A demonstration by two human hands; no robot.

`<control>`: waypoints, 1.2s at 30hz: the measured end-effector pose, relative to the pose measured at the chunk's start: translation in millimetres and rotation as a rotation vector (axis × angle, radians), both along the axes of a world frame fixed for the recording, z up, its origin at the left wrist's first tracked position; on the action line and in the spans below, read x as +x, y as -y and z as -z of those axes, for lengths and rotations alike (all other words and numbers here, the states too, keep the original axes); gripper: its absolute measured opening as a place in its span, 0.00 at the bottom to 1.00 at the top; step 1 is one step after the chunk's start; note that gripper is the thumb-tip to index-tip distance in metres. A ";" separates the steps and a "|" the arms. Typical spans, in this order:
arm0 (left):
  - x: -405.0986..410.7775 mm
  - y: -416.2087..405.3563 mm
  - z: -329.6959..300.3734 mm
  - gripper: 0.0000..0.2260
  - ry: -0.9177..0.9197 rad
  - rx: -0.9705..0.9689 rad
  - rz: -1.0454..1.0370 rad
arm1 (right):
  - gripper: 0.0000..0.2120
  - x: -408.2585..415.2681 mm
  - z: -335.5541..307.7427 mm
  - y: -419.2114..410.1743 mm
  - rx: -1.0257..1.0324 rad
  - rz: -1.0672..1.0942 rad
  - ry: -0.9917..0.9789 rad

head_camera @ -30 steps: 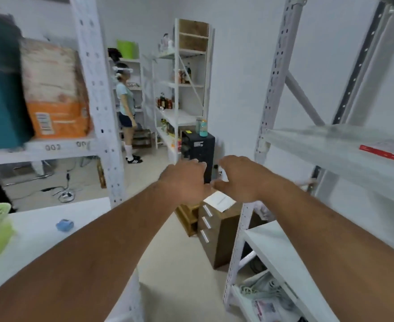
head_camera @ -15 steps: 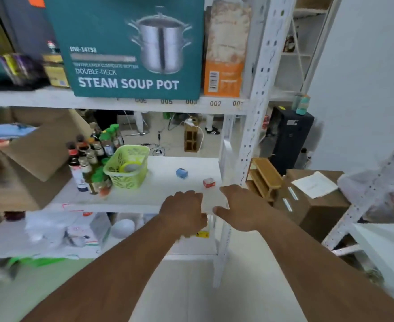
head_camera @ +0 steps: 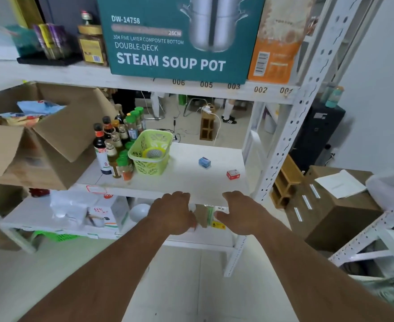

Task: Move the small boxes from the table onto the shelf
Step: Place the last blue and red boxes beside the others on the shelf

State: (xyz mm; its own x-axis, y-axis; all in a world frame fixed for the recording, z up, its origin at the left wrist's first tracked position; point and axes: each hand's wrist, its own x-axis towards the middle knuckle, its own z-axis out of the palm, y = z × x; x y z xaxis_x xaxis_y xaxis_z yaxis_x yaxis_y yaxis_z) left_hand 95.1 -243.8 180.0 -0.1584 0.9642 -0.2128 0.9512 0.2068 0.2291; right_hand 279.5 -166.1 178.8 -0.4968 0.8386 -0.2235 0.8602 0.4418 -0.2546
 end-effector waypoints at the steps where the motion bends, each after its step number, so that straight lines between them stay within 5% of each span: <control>1: -1.3 -6.8 0.9 0.25 -0.011 -0.004 0.002 | 0.25 -1.5 4.1 -6.1 -0.003 0.002 -0.005; 36: -89.0 -319.7 106.2 0.30 -0.020 -0.103 0.174 | 0.30 -31.2 121.9 -240.6 -0.105 0.486 -0.047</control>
